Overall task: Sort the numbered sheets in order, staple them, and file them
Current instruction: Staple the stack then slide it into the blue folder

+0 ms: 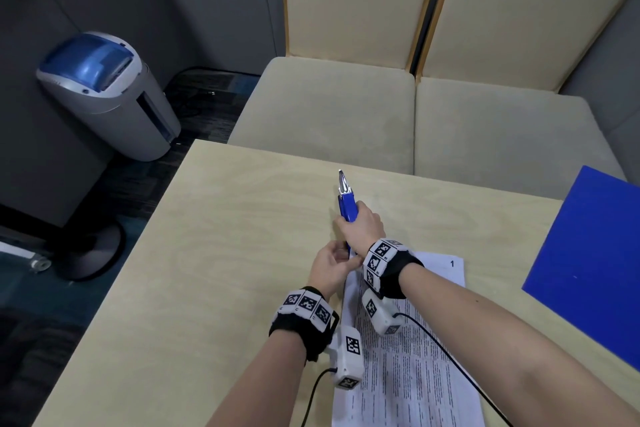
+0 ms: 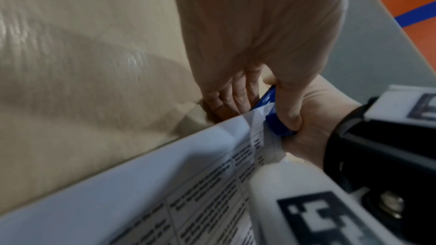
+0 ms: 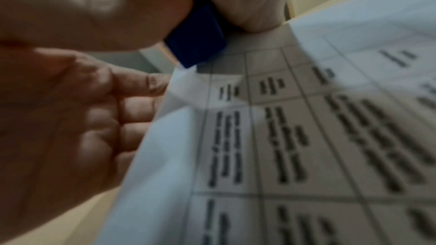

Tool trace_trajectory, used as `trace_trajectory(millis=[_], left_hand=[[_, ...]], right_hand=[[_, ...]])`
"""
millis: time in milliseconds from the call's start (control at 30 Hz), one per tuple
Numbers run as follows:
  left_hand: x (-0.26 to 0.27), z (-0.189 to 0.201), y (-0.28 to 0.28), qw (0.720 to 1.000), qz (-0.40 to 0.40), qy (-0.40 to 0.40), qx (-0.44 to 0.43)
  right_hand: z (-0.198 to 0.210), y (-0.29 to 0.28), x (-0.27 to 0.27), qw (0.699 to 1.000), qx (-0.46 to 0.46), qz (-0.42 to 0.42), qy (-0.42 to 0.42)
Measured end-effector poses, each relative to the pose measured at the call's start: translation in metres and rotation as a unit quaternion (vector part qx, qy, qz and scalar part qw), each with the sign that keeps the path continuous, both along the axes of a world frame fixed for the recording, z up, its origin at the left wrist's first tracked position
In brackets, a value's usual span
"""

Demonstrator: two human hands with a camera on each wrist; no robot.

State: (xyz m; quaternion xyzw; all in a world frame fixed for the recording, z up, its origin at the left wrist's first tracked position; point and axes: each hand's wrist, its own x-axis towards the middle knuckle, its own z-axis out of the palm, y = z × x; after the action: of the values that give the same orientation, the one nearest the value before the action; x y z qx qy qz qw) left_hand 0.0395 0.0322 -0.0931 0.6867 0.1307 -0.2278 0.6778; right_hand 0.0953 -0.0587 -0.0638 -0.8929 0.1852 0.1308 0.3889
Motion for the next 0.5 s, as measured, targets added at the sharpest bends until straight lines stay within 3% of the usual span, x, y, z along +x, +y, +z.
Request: trace_trajectory(millis=[200,367,500], left_hand=[[0.004,-0.004,0.0,1.0,-0.003,-0.01,0.02],[0.004,0.006,0.001,0.998,-0.053,-0.02,0.026],[-0.001,0.003,-0.003,0.979,-0.103,-0.033,0.171]], right_hand=[[-0.003,0.0,0.001,1.0,0.002,-0.009,-0.003],[0.005,-0.005,0.009,0.999,0.019,0.028,0.038],[0.018,-0.027,0.017,0.995,0.097,-0.037,0.01]])
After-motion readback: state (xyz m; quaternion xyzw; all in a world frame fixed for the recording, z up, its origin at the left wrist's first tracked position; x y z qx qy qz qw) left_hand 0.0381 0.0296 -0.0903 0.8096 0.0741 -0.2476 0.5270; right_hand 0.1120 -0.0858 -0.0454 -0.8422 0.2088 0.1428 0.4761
